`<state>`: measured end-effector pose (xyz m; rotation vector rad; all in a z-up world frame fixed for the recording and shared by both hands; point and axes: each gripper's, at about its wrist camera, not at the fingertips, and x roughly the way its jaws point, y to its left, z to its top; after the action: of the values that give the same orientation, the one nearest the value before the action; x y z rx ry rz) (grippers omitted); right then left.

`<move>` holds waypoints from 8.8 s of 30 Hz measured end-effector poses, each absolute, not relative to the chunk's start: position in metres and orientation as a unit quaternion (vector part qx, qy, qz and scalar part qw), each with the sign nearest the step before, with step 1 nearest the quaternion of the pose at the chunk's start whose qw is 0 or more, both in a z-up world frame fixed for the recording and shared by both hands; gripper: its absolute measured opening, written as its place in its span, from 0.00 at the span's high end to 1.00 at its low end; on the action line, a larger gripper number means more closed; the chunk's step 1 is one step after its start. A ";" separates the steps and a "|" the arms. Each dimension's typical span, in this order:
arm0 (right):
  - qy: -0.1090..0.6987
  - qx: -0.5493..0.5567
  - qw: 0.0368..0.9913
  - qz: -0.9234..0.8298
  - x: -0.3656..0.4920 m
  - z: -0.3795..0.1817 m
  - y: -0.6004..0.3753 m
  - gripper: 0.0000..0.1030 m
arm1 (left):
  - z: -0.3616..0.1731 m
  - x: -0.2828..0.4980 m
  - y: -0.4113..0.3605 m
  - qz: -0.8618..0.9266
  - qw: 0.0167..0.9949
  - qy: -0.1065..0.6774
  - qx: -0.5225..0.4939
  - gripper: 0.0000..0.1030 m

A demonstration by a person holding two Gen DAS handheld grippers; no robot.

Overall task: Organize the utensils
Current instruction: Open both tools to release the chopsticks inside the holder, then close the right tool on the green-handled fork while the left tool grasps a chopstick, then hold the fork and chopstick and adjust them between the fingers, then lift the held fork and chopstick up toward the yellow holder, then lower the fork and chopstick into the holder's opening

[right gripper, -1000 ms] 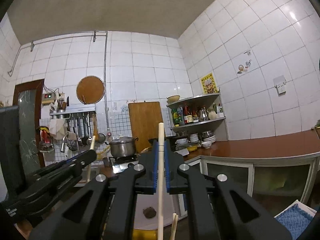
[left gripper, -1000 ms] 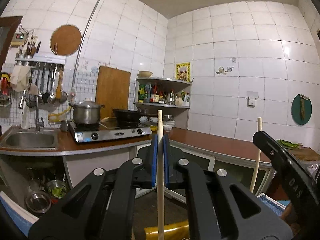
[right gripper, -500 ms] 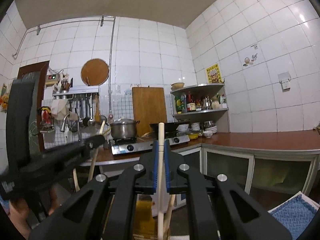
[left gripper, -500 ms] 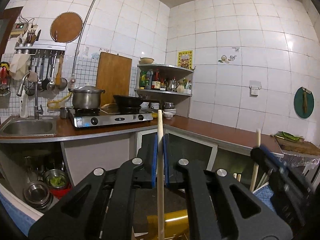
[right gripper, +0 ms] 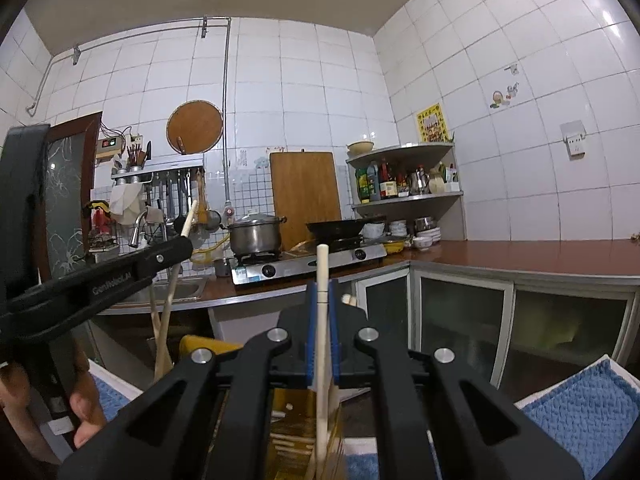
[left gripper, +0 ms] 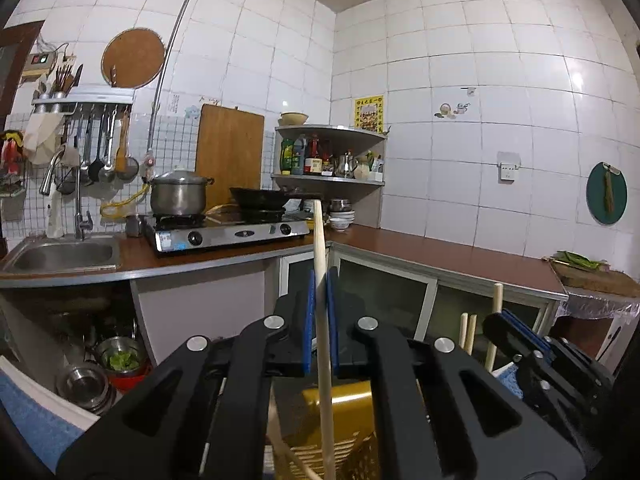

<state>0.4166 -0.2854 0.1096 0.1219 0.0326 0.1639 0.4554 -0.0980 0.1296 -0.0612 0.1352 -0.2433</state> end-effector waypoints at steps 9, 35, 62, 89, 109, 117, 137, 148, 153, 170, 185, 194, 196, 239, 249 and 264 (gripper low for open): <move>0.049 0.042 0.994 0.093 0.410 0.099 -0.280 0.94 | 0.121 0.454 -0.086 -0.112 0.988 0.098 -0.041 0.95; 0.156 0.069 0.982 0.080 0.302 0.087 -0.297 0.44 | 0.079 0.334 -0.005 -0.044 0.971 0.231 -0.037 0.13; 0.345 0.056 0.936 0.036 0.254 -0.006 -0.265 0.42 | -0.023 0.305 -0.009 -0.043 0.901 0.431 -0.034 0.26; 0.414 -0.018 0.903 0.115 0.277 -0.015 -0.183 0.50 | -0.029 0.321 0.002 -0.059 0.880 0.471 -0.014 1.00; 0.444 -0.027 0.891 0.089 0.298 -0.014 -0.201 0.78 | -0.022 0.319 0.005 -0.067 0.878 0.472 -0.039 1.00; 0.447 -0.005 0.892 0.061 0.302 -0.017 -0.241 0.78 | -0.021 0.331 -0.010 -0.068 0.873 0.481 -0.032 1.00; 0.442 0.012 0.893 0.077 0.306 -0.023 -0.253 0.78 | -0.026 0.349 -0.031 -0.058 0.865 0.499 -0.010 0.82; 0.458 0.018 0.886 0.070 0.318 -0.019 -0.252 0.78 | -0.026 0.361 -0.034 -0.057 0.862 0.504 -0.004 0.95; 0.449 0.034 0.890 0.073 0.318 -0.012 -0.257 0.78 | -0.010 0.359 -0.026 -0.066 0.868 0.491 -0.024 0.95; 0.364 0.044 0.926 0.087 0.283 0.037 -0.275 0.78 | 0.055 0.313 -0.009 -0.091 0.912 0.396 -0.047 0.96; 0.315 0.042 0.945 0.079 0.258 0.060 -0.283 0.78 | 0.098 0.278 -0.010 -0.109 0.940 0.321 -0.035 0.96; 0.298 0.033 0.951 0.079 0.251 0.072 -0.285 0.78 | 0.104 0.272 -0.008 -0.111 0.944 0.309 -0.038 0.97; 0.295 0.033 0.951 0.079 0.250 0.073 -0.285 0.78 | 0.106 0.272 -0.007 -0.112 0.944 0.307 -0.041 0.96; 0.164 0.047 0.983 0.070 0.366 0.239 -0.296 0.79 | 0.271 0.369 -0.071 -0.104 0.983 0.151 -0.019 0.97; 0.177 0.049 0.981 0.069 0.398 0.193 -0.287 0.79 | 0.216 0.409 -0.096 -0.093 0.985 0.147 -0.001 0.97; 0.207 0.045 0.975 0.075 0.415 0.115 -0.287 0.78 | 0.124 0.426 -0.091 -0.075 0.978 0.194 0.011 0.95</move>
<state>0.4145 -0.2866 0.1150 0.0904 0.4172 0.1505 0.4262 -0.0914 0.1241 0.0226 0.3912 -0.1509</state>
